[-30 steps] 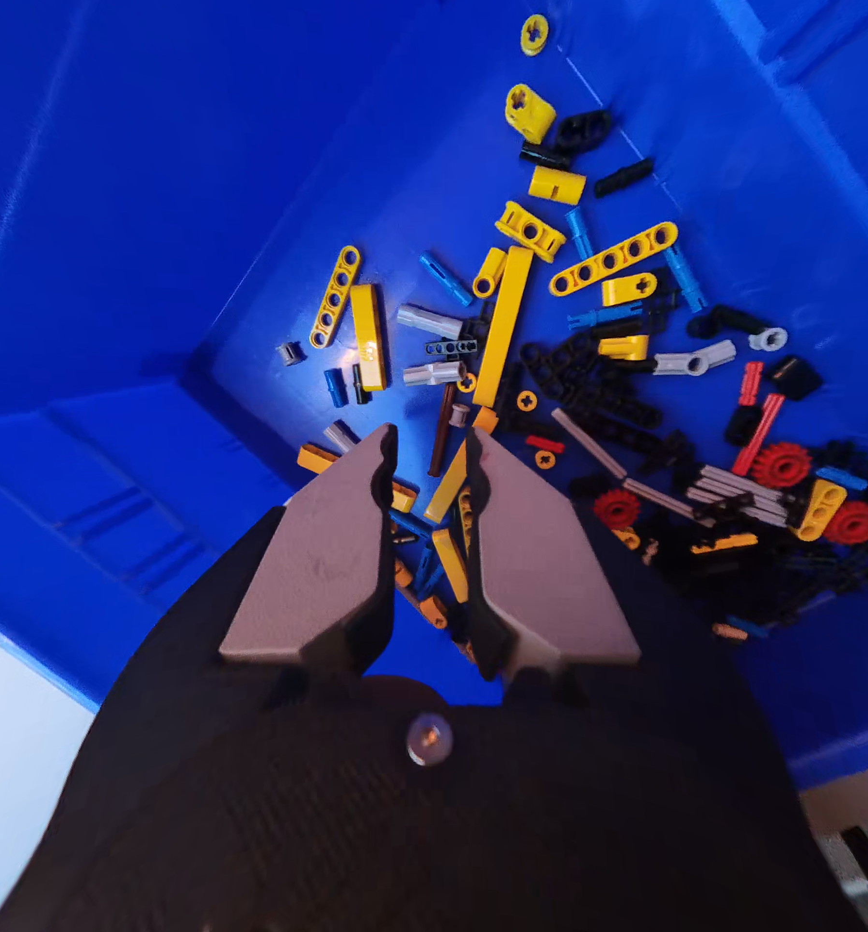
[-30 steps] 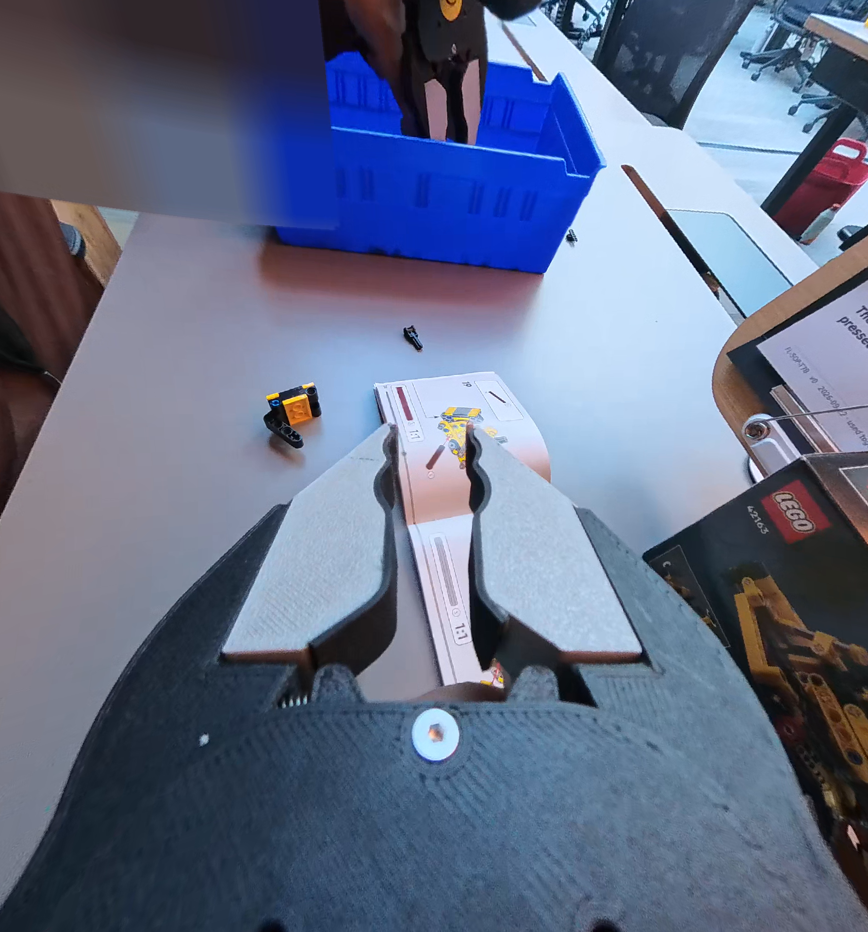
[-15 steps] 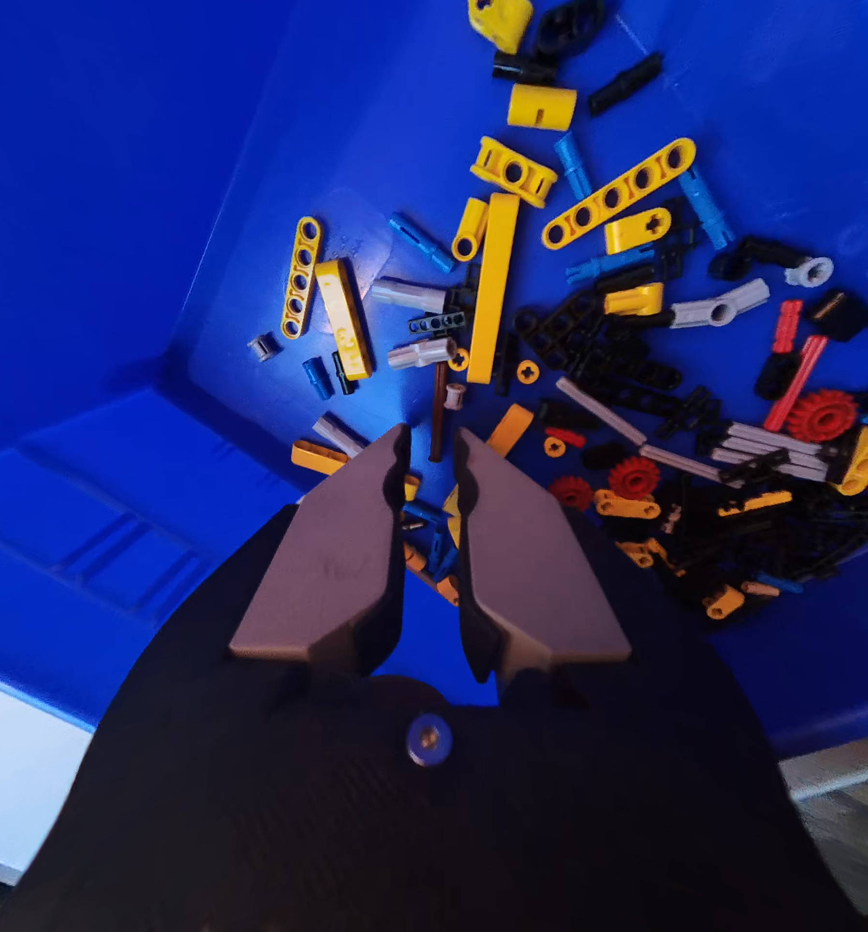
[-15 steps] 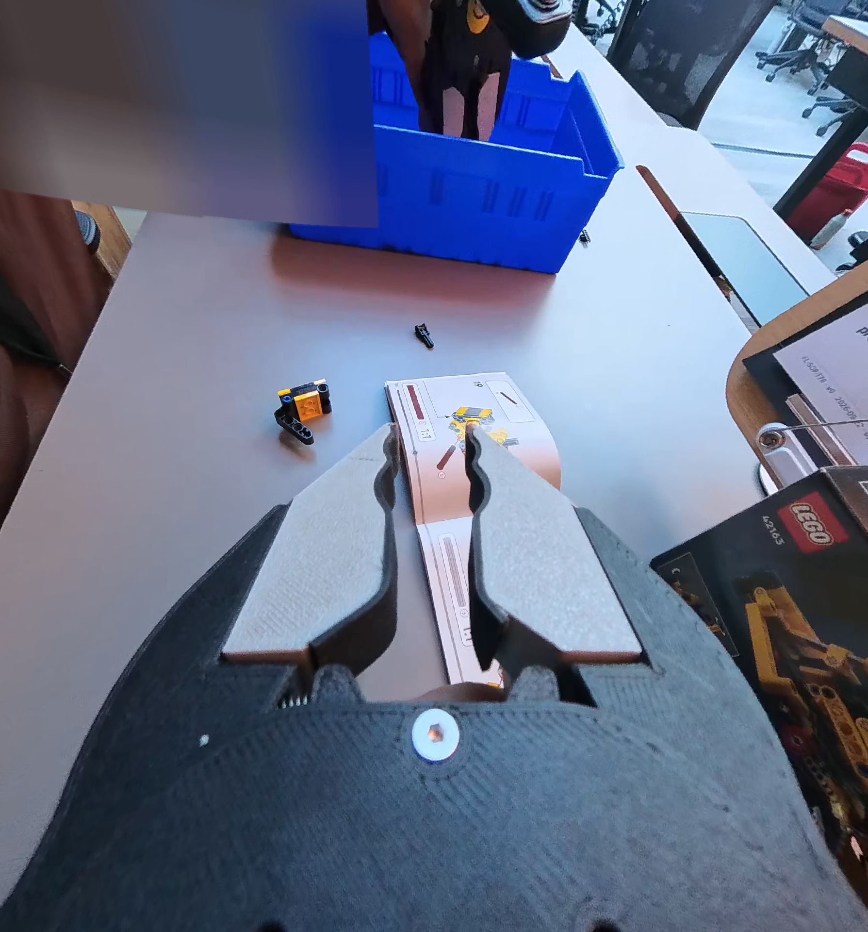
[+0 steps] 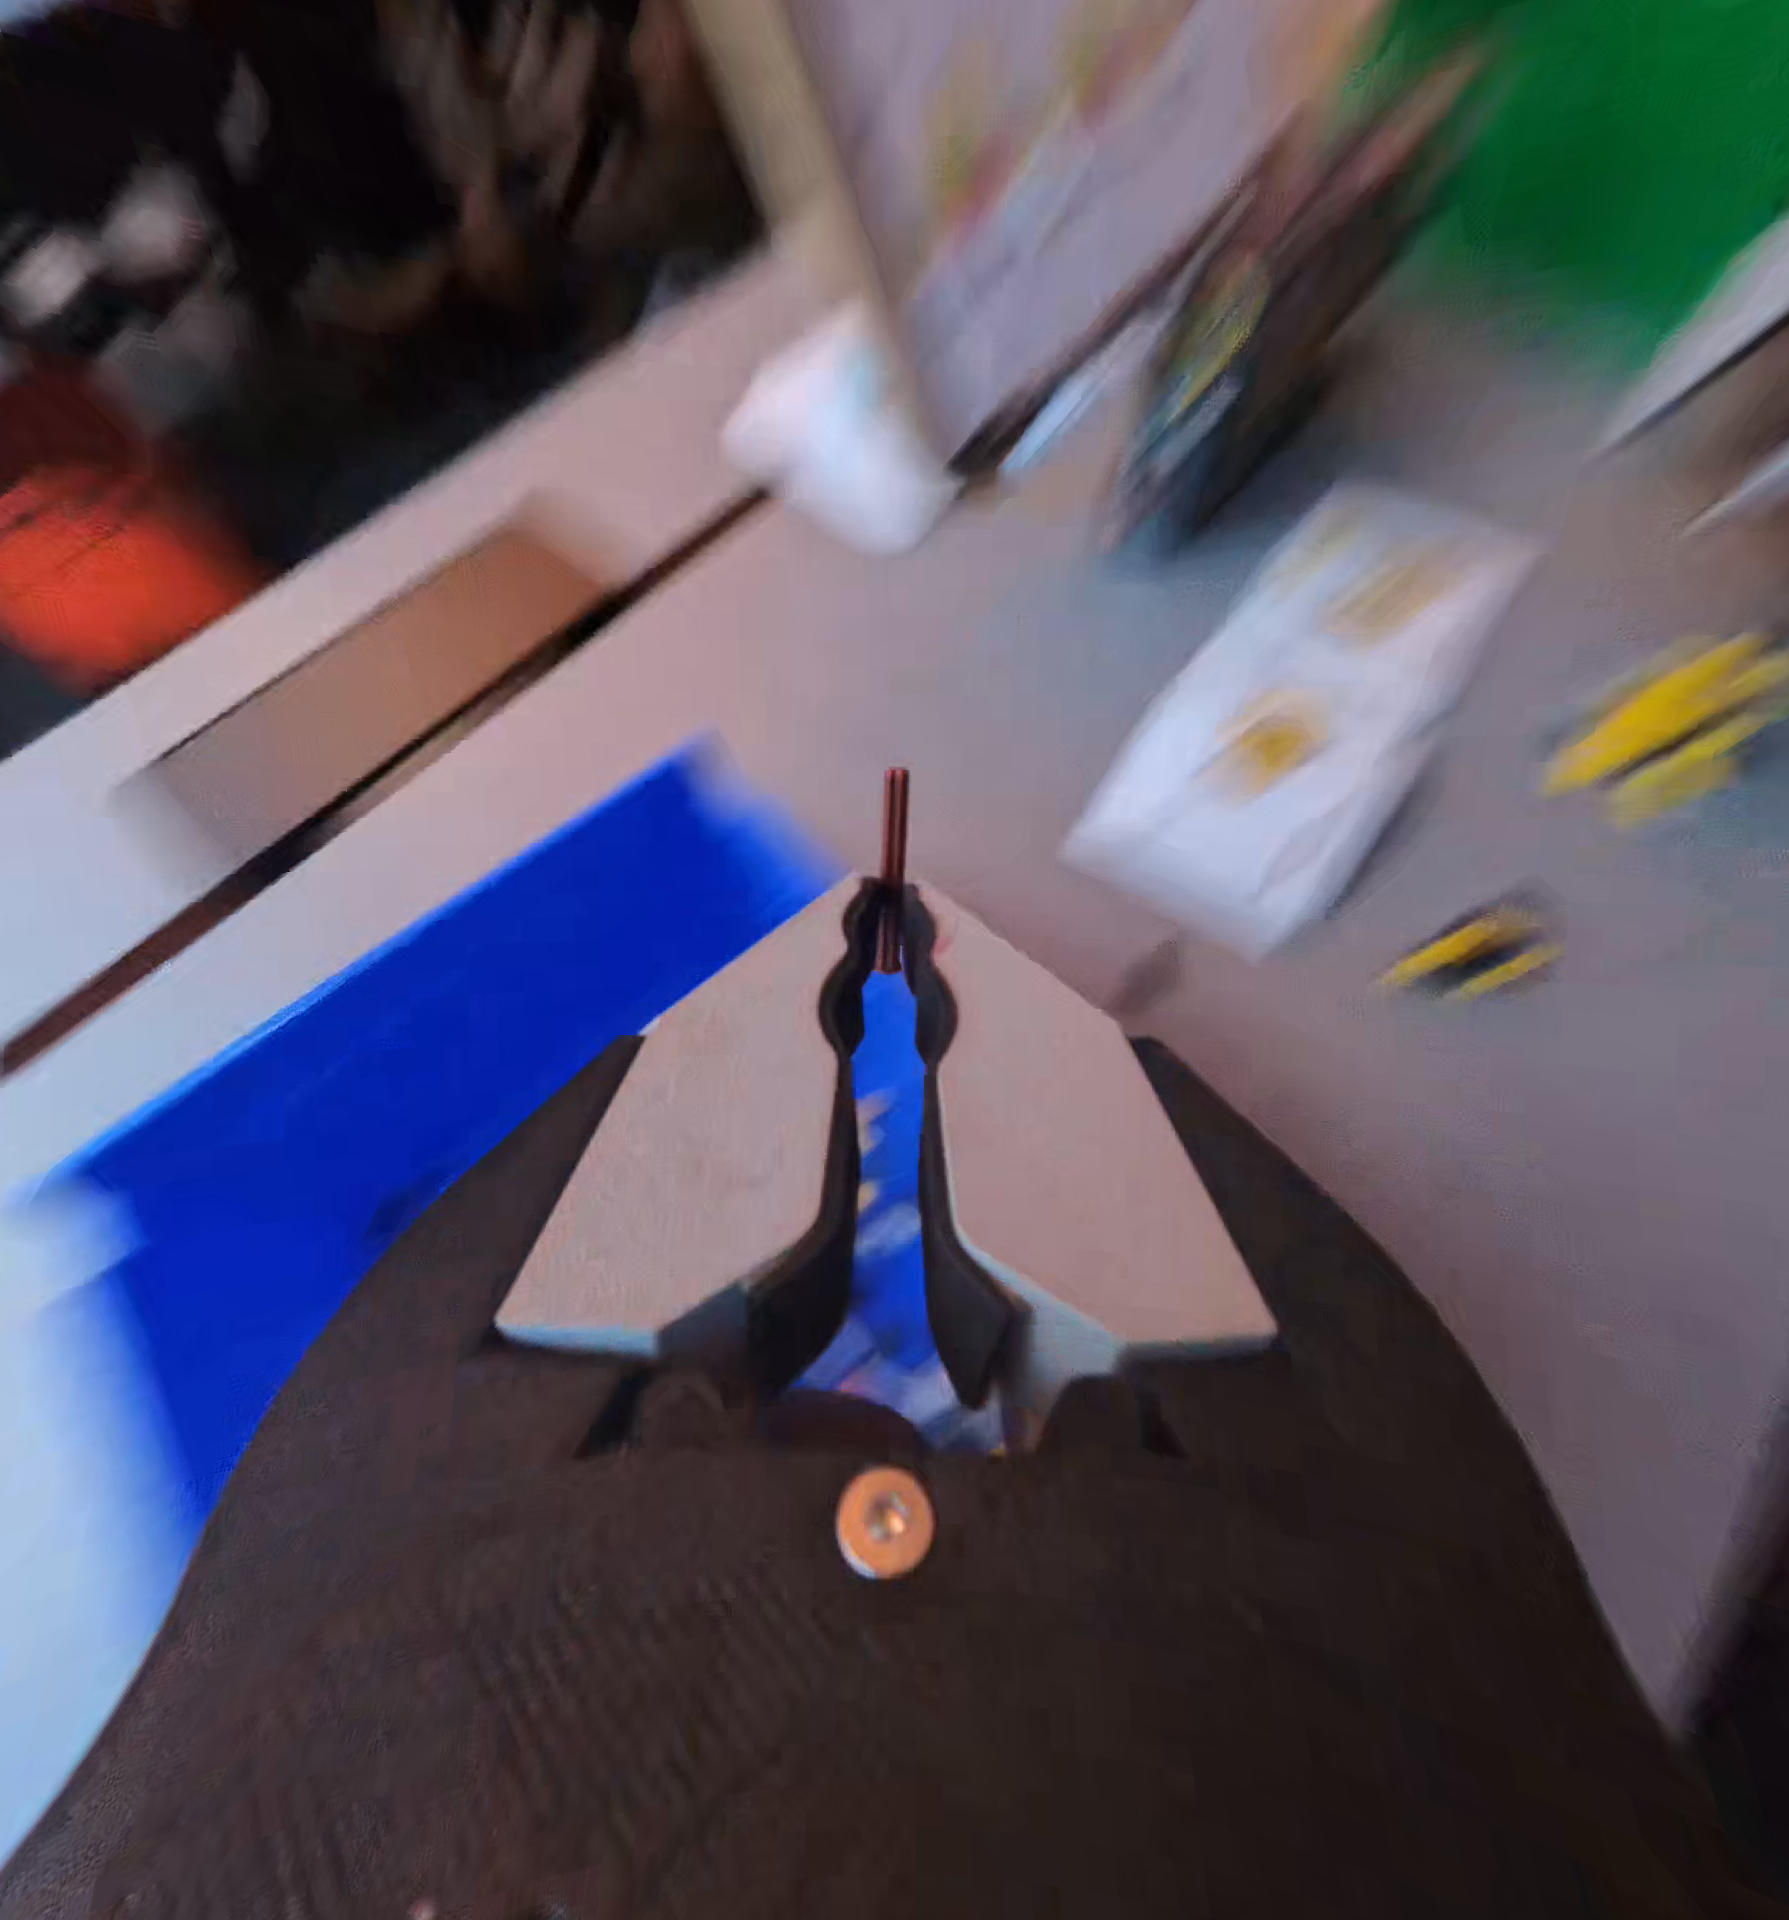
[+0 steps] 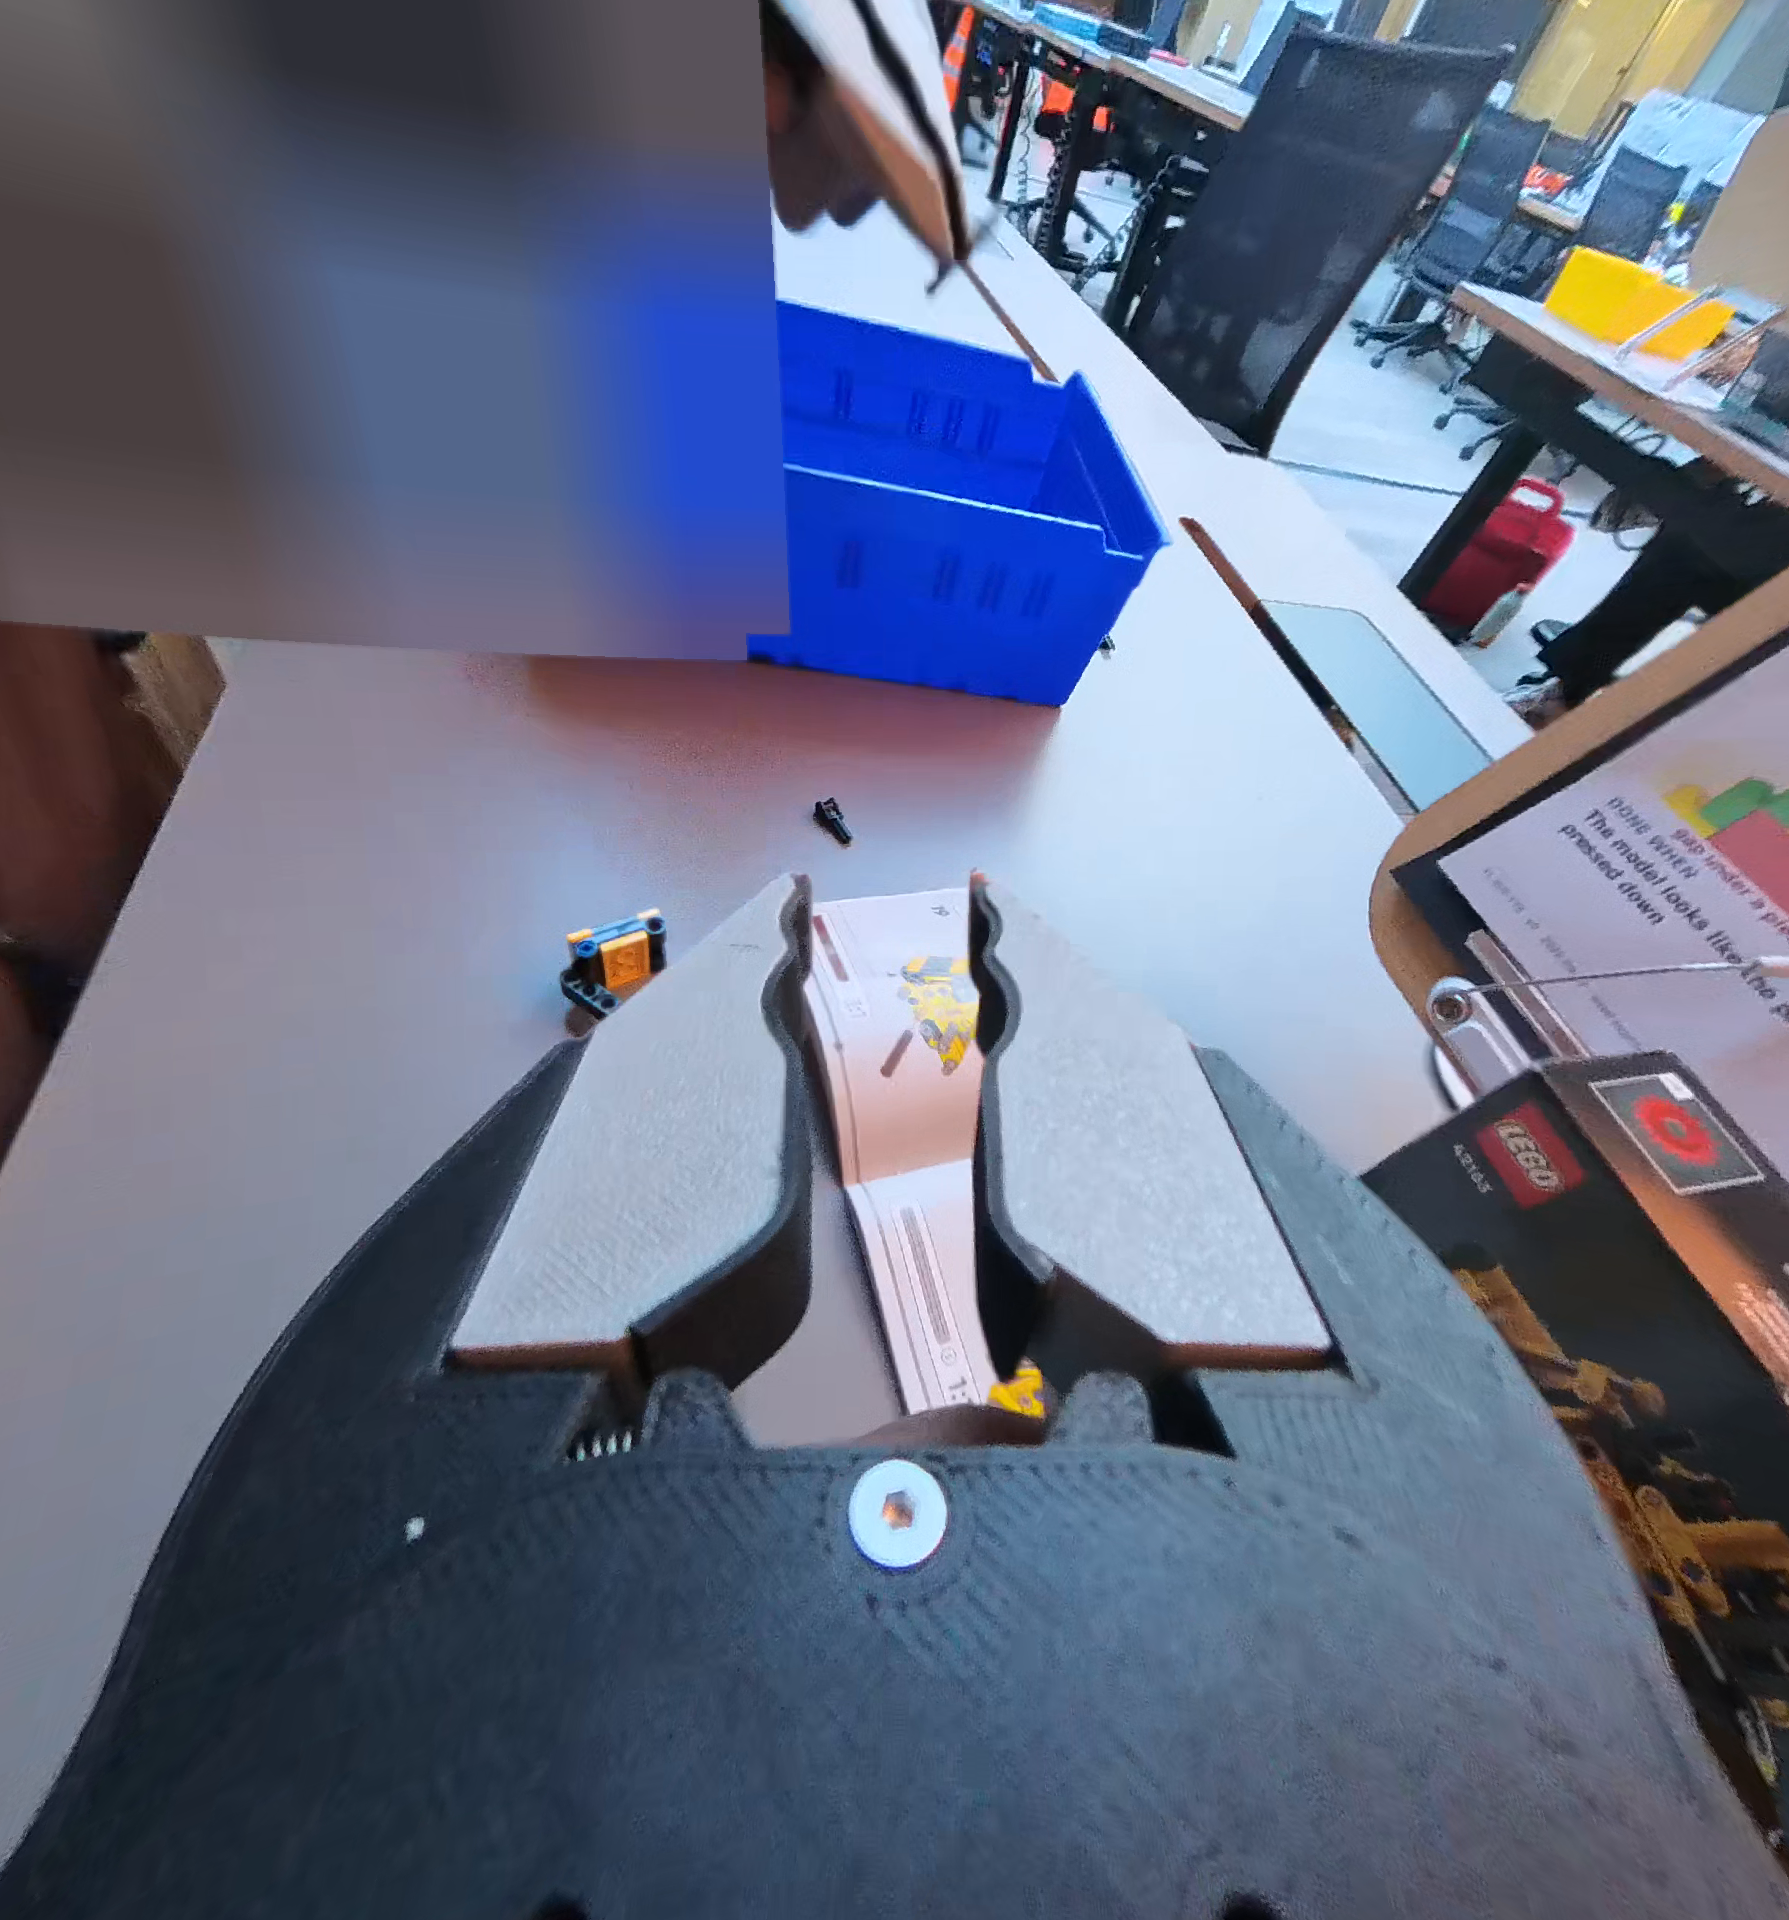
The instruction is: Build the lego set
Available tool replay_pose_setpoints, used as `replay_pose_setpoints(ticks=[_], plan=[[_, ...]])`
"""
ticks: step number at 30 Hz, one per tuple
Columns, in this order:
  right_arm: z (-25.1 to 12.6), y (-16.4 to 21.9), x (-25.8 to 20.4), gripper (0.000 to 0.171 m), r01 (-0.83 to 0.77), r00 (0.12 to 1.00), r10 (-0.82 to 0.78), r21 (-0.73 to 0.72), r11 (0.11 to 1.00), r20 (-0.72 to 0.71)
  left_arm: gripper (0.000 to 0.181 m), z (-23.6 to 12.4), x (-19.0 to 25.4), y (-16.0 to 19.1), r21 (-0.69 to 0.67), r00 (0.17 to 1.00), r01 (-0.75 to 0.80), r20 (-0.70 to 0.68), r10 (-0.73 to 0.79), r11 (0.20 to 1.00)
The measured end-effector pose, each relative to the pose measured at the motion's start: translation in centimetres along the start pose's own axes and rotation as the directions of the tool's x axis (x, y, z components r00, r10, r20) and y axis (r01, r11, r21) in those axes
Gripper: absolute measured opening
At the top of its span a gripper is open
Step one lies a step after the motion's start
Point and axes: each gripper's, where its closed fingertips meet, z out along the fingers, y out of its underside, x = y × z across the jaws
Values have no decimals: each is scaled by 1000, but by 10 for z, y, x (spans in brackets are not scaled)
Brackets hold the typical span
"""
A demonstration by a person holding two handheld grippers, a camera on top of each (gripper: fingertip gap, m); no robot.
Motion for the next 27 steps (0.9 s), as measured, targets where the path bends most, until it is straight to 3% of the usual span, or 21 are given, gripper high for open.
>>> replay_pose_setpoints(ticks=[1, 2, 4, 8, 12, 15, 19, 21, 24, 27], plan=[[3, -1, -6, 28, 26, 1000, -26, -7, 1000, -2, 1, -4, 44, -31, 178, 982, 117, -170, -87, 977], [5, -3, -15, 29, 68, 998, -68, -16, 998, 2, 1, -7, 84, -51, 271, 927, 267, -333, -170, 925], [5, -13, -41, 28, 172, 985, -173, 17, 985, 24, 1, 7, 155, -55, 236, 779, 470, -564, -274, 850], [-11, -27, -89, 28, 170, 985, -173, 122, 978, 15, 1, 62, 243, -16, -37, 493, 692, -705, -509, 721], [-12, -2, -113, 25, 248, 949, -242, 1, 969, -202, 1, 96, 263, 0, -270, 107, 865, -723, -683, 422], [-17, 4, -113, 17, 330, 837, -347, -116, 937, -422, 1, 112, 271, 5, -288, 70, 884, -698, -713, 368], [-21, 1, -114, 17, 382, 710, -434, -216, 899, -555, 1, 120, 280, 0, -292, 37, 900, -691, -722, 325], [-25, 4, -103, 18, 333, 661, -415, -251, 909, -625, 0, 121, 290, -3, -313, 12, 895, -695, -719, 317], [-25, 18, -97, 20, 245, 674, -368, -276, 929, -641, 1, 120, 304, -6, -367, -76, 889, -707, -703, 274], [-29, 22, -97, 7, 201, 687, -318, -250, 947, -653, 1, 123, 313, -4, -380, -104, 891, -706, -701, 250]])
